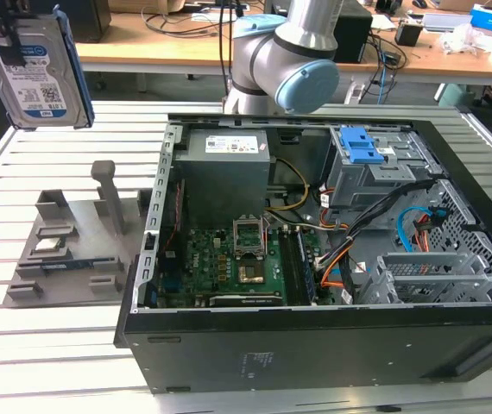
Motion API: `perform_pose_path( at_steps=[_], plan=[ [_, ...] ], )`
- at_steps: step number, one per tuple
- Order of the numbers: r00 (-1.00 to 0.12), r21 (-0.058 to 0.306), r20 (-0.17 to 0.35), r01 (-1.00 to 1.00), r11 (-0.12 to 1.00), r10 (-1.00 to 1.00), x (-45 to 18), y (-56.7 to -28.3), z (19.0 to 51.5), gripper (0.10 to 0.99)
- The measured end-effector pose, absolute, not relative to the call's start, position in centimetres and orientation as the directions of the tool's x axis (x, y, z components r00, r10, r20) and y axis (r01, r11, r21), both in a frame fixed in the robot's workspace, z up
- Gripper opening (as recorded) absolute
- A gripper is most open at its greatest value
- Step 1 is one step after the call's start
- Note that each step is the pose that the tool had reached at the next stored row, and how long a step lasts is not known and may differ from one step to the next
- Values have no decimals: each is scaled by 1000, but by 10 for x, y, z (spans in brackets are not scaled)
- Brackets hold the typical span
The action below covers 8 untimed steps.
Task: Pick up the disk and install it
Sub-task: 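Pick up the disk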
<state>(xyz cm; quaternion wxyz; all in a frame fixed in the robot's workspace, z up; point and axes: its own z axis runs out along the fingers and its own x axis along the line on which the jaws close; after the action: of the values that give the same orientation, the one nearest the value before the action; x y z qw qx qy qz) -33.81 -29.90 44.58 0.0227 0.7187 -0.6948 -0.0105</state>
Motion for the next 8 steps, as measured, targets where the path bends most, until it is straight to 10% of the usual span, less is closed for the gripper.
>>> perform_pose_path(
  at_steps=[8],
  plan=[
    [34, 47, 16, -998, -33, -999, -338, -297, 455, 361]
  ],
)
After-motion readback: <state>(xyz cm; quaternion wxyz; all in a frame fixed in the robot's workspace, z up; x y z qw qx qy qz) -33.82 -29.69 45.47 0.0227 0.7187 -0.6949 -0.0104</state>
